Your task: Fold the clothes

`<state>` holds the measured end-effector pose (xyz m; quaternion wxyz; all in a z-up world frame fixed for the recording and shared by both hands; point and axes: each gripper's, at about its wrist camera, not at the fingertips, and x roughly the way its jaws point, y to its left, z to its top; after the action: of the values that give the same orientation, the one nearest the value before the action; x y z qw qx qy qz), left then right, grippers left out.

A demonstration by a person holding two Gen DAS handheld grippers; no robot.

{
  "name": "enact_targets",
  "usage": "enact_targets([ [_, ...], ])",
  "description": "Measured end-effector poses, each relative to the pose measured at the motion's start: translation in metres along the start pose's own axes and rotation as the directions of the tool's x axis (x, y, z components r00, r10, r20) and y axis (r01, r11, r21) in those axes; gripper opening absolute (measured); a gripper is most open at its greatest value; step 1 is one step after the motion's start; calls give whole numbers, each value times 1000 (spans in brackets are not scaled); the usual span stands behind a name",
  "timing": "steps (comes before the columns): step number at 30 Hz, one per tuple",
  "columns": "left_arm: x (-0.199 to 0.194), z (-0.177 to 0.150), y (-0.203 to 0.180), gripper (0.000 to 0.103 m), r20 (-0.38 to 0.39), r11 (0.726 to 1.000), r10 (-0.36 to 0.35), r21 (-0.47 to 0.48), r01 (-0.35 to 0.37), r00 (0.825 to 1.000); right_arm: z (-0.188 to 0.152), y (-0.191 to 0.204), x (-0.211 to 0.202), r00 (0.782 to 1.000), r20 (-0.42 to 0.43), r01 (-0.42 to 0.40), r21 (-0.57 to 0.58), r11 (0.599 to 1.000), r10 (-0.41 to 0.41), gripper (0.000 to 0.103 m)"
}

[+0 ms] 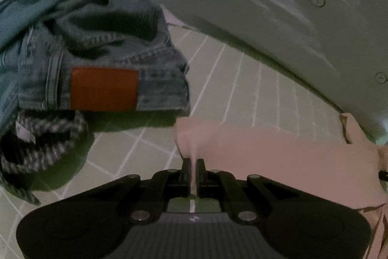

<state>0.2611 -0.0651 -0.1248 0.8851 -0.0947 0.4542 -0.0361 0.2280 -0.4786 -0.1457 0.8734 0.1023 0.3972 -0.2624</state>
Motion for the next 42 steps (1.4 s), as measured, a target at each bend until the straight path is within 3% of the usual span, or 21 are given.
enact_targets([
  [6, -1, 3, -2, 5, -1, 1000, -7, 6, 7, 1000, -20, -15, -42, 998, 46, 33, 45, 998, -35, 101],
  [10, -10, 10, -10, 5, 25, 999, -32, 36, 31, 999, -63, -20, -58, 997, -4, 71, 20, 997, -71, 101],
  [15, -37, 17, -31, 5, 79, 992, -96, 91, 89, 992, -105, -23, -93, 997, -59, 47, 45, 998, -44, 101],
  [19, -70, 15, -62, 5, 121, 972, -185, 171, 163, 975, -125, -29, -123, 997, -68, 50, 66, 997, -45, 101],
  [22, -96, 4, -93, 5, 135, 940, -275, 244, 237, 952, -136, -37, -144, 996, -66, 73, 82, 994, -67, 101],
  [25, -120, -14, -129, 5, 118, 891, -367, 330, 312, 923, -149, -47, -171, 998, -33, 60, 130, 990, -56, 101],
  [31, -149, -84, -186, 5, -71, 763, -503, 433, 481, 862, -178, -62, -205, 997, -13, 76, 180, 981, -75, 101],
  [33, -154, -110, -198, 10, -141, 728, -496, 470, 499, 857, -187, -69, -214, 997, -11, 82, 201, 976, -81, 101],
  [36, -159, -142, -206, 47, -233, 702, -456, 500, 508, 859, -196, -82, -226, 997, -7, 81, 235, 969, -82, 101],
  [37, -161, -148, -206, 67, -233, 701, -446, 510, 498, 865, -198, -84, -230, 997, -2, 74, 243, 967, -76, 101],
  [38, -163, -154, -205, 83, -228, 706, -432, 516, 485, 872, -199, -87, -233, 998, 6, 65, 248, 967, -68, 101],
  [39, -164, -155, -205, 87, -211, 723, -413, 515, 460, 886, -199, -89, -236, 998, 16, 55, 248, 967, -61, 101],
  [42, -167, -158, -201, 89, -170, 773, -356, 499, 392, 919, -197, -90, -240, 999, 34, 24, 230, 973, -33, 101],
])
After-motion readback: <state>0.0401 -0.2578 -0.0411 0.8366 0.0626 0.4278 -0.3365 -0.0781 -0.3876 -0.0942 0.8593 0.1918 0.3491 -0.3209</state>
